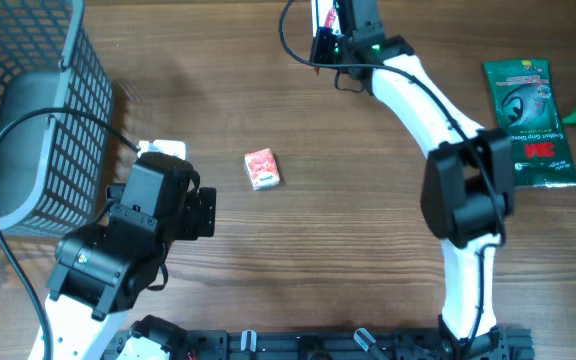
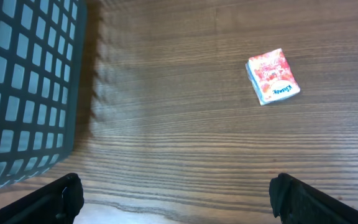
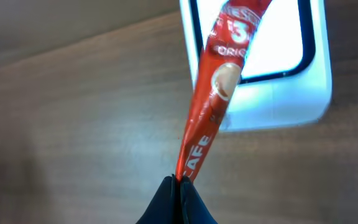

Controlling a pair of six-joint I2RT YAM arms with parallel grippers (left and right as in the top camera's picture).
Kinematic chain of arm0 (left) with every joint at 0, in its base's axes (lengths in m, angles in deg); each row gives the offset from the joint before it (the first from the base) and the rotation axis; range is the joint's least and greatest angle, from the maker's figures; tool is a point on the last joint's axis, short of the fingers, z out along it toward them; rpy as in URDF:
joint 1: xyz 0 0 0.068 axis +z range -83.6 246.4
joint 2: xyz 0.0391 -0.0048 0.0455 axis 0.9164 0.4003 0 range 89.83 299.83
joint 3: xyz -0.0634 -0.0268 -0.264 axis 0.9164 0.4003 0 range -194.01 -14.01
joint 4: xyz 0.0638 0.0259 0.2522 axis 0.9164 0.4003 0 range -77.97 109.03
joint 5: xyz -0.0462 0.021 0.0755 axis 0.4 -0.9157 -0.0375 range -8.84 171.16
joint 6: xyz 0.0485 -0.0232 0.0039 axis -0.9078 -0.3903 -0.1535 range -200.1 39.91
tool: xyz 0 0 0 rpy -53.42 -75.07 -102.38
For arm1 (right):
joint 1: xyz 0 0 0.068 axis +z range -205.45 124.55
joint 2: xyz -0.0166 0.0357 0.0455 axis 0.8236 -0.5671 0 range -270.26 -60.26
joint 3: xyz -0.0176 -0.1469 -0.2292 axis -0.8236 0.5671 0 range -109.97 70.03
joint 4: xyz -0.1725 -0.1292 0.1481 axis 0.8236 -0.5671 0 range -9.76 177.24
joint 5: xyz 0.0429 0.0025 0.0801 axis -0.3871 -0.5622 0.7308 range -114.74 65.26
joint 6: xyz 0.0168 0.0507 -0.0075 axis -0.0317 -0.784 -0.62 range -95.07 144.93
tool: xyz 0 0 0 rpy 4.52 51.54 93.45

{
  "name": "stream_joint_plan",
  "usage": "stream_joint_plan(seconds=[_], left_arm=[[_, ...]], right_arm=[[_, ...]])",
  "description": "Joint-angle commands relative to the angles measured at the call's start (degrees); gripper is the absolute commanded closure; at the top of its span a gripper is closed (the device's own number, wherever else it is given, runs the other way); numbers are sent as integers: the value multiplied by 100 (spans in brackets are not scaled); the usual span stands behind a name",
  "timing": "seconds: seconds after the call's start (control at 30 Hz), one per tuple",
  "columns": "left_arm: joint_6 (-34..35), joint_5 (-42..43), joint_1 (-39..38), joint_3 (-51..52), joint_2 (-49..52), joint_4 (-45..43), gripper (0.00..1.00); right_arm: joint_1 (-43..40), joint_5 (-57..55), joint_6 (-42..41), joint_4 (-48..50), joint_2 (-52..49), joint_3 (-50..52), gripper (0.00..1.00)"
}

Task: Scan the item barcode
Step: 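Carry the coffee stick to the right edge and release it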

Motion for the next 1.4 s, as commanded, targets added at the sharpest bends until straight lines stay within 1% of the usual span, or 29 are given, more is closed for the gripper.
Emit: stream_joint_plan(seconds=[0.0,0.13,0.5,0.63,0.87,0.97,1.1,1.17,1.27,1.37], left_arm=[[-70,-55,-7,0,-9,-17,0],[-70,-55,-7,0,-9,-17,0],[-70,-55,-7,0,-9,-17,0],[-70,-55,-7,0,-9,-17,0],[-70,-55,-7,0,-9,-17,0],[-70,-55,-7,0,-9,-17,0],[-70,-55,-7,0,-9,-17,0],[-70,-55,-7,0,-9,-17,0],[-70,-55,-7,0,-9,-17,0],[-70,-55,-7,0,-9,-17,0]], right_arm=[[-31,-407,-166,203,-369,-490,95],[-31,-590,-315,365,-551,-490,95],[-31,-590,-295,315,-577,-490,95],[-33,-588,-4,197,-422,-492,95],[-282,-1239,-26,-872,522,-492,95],[-684,-1495,-363,-1746,881,-490,95],[-1403,-1572,-466,-2800,1003,-490,96],[-1808,-1792,-470,-3276,1003,-487,95],[-2420,-2463,-514,-3818,1003,-483,95],[-3040,-3189,-876,-4253,1001,-317,95]])
